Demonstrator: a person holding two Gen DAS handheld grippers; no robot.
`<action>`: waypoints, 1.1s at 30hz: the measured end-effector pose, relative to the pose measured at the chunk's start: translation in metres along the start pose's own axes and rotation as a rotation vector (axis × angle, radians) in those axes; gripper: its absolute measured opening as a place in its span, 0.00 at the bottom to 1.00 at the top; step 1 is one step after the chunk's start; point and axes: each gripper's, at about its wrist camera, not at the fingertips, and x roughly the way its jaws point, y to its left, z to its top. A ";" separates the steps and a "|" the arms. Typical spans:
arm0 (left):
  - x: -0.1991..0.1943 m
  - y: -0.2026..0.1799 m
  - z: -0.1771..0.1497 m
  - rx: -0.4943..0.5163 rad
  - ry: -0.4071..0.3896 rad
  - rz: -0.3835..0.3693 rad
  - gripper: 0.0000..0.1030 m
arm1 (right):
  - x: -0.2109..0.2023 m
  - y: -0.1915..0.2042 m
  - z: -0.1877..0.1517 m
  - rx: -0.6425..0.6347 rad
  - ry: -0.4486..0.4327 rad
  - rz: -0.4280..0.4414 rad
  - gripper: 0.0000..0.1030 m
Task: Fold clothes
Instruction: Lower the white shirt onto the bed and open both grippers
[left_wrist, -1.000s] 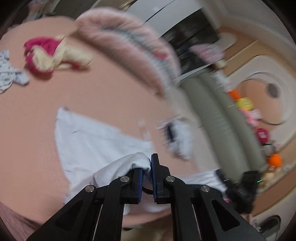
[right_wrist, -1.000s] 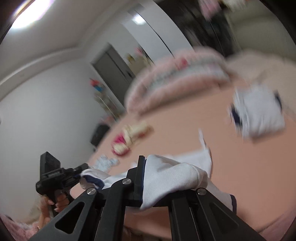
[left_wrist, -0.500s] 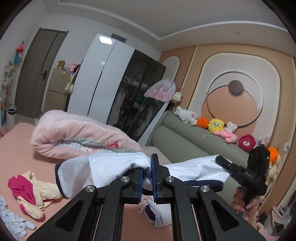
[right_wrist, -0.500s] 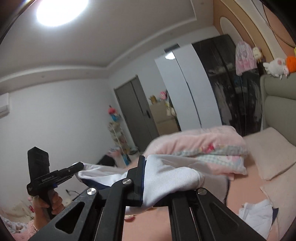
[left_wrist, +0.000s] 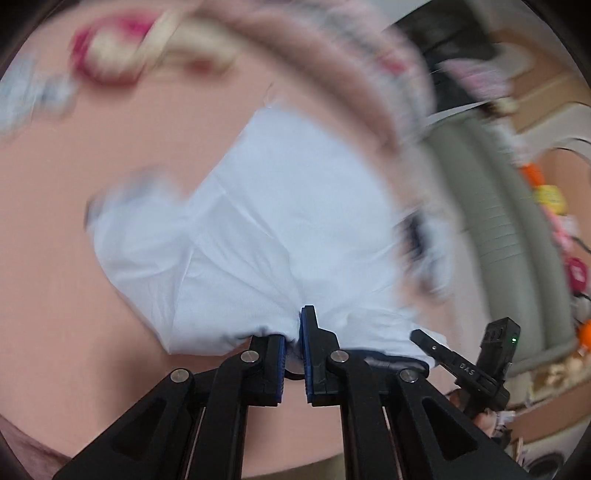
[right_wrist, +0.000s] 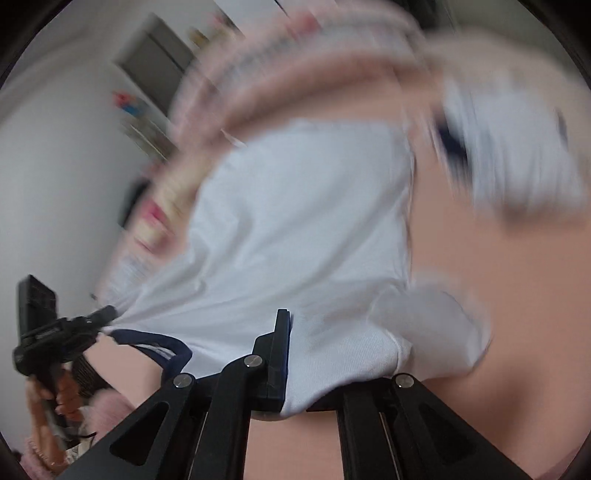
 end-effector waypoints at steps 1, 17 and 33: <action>0.015 0.011 -0.008 -0.015 0.029 0.022 0.06 | 0.026 -0.015 -0.015 0.031 0.051 -0.022 0.02; -0.018 -0.012 -0.057 0.066 0.092 -0.062 0.06 | -0.081 0.024 -0.080 -0.033 -0.210 -0.105 0.02; 0.016 0.000 -0.092 0.038 0.225 -0.097 0.41 | -0.072 0.029 -0.101 -0.151 -0.046 -0.223 0.03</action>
